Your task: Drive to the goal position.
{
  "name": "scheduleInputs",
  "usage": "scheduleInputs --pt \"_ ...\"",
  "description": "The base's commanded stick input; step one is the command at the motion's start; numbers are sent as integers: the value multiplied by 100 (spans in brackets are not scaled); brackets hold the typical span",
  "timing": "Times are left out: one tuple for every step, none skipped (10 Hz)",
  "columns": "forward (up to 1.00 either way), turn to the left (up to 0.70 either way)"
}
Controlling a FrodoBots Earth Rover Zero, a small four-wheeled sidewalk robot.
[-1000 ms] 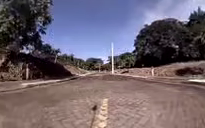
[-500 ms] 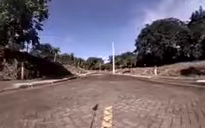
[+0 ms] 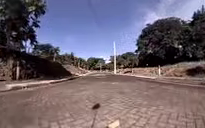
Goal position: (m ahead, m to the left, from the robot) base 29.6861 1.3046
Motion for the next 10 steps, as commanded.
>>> scheduleInputs --pt "100 0" --pt "100 0" --pt "100 0" --pt "100 0" --pt "100 0" --pt "100 0" --pt "100 0" --pt "100 0" --pt "100 0" --pt "100 0"
